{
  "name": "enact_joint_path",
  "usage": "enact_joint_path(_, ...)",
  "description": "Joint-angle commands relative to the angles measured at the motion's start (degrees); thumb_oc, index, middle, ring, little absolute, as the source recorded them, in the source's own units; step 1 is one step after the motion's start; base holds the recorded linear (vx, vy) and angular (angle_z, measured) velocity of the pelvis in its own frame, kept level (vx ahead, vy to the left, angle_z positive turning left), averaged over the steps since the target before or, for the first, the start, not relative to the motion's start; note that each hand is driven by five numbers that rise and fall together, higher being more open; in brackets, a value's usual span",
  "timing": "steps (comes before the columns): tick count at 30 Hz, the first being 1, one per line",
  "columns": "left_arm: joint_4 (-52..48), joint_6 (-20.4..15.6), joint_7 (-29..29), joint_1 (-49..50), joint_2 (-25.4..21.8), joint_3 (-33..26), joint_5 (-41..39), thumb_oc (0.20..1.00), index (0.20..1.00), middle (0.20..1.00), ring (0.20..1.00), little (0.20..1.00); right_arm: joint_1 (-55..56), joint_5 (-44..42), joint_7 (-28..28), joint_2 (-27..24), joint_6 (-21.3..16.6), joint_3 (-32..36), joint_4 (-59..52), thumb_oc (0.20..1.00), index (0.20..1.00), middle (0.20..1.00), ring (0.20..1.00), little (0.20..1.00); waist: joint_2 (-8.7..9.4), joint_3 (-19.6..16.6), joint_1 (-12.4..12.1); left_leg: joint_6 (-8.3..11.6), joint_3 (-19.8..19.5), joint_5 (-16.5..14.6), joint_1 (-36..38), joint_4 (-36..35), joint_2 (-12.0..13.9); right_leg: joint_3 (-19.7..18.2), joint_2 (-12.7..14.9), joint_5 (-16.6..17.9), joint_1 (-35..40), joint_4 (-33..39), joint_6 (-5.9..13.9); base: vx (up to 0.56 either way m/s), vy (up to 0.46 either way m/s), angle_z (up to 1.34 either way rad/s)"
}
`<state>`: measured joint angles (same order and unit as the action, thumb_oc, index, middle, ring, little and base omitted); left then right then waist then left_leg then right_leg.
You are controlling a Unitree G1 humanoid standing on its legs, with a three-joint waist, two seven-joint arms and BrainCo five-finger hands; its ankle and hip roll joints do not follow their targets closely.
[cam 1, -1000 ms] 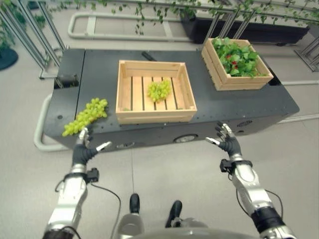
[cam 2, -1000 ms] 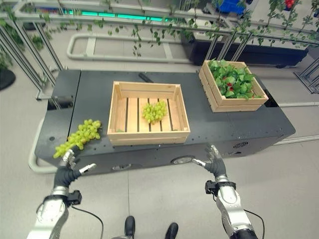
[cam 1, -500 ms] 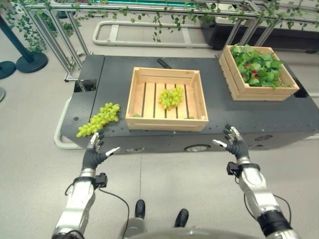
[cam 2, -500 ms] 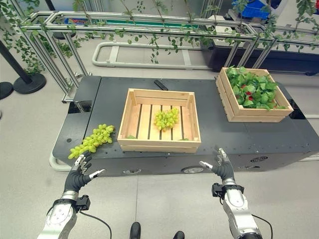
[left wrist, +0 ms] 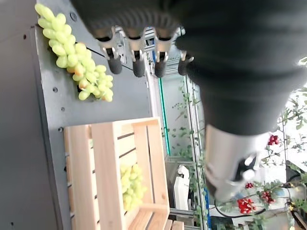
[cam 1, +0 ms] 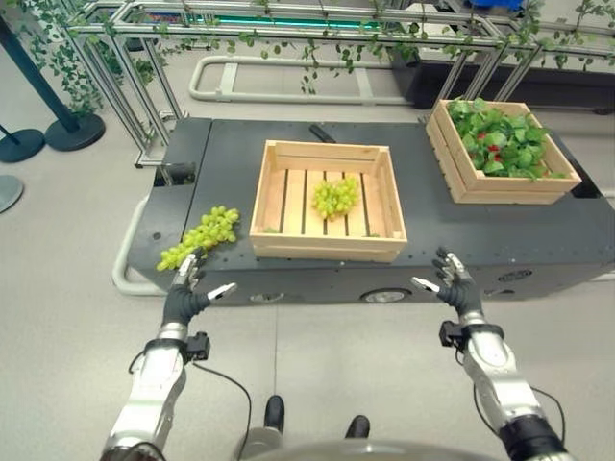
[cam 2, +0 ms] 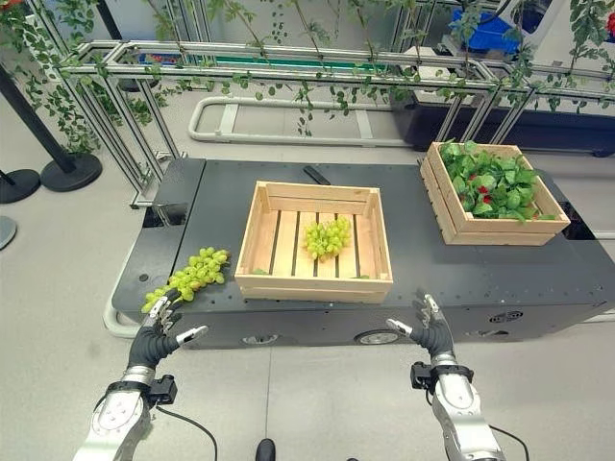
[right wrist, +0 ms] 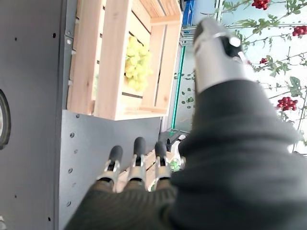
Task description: Pick up the fruits from the basket on one side to the basket on the other side
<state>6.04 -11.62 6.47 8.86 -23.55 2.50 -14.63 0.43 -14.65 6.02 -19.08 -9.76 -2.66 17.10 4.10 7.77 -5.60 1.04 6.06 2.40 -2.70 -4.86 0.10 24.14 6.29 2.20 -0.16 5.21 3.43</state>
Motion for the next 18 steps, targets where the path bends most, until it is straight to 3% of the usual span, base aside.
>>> enact_joint_path(1, -0.2, -2.1, -0.3, -2.0, -1.0, 0.1, -0.4, 1.0, 1.0, 1.0, 1.0, 1.0, -1.7, 0.3, 0.2, -1.0, -2.8, 2.4, -2.1, 1.0, 1.0, 1.0, 1.0, 1.0, 0.99, -1.9, -0.3, 2.87, 0.6, -3.3, 1.2, 3.7, 0.5, 1.4, 7.0, 5.8, 2.1, -1.2, 8.0, 0.0, 0.0, 0.0)
enact_joint_path(18, 6.7, -1.8, 0.8, -1.6, -0.4, -0.2, 0.1, 1.0, 1.0, 1.0, 1.0, 1.0, -2.8, 0.7, 0.5, -0.5, -2.8, 1.0, 0.6, 1.0, 1.0, 1.0, 1.0, 1.0, 0.66, -2.0, -0.2, 2.77, 1.7, -3.1, 2.0, 3.2, 0.8, 0.3, 6.7, 5.5, 2.0, -1.1, 7.76, 0.0, 0.0, 0.0)
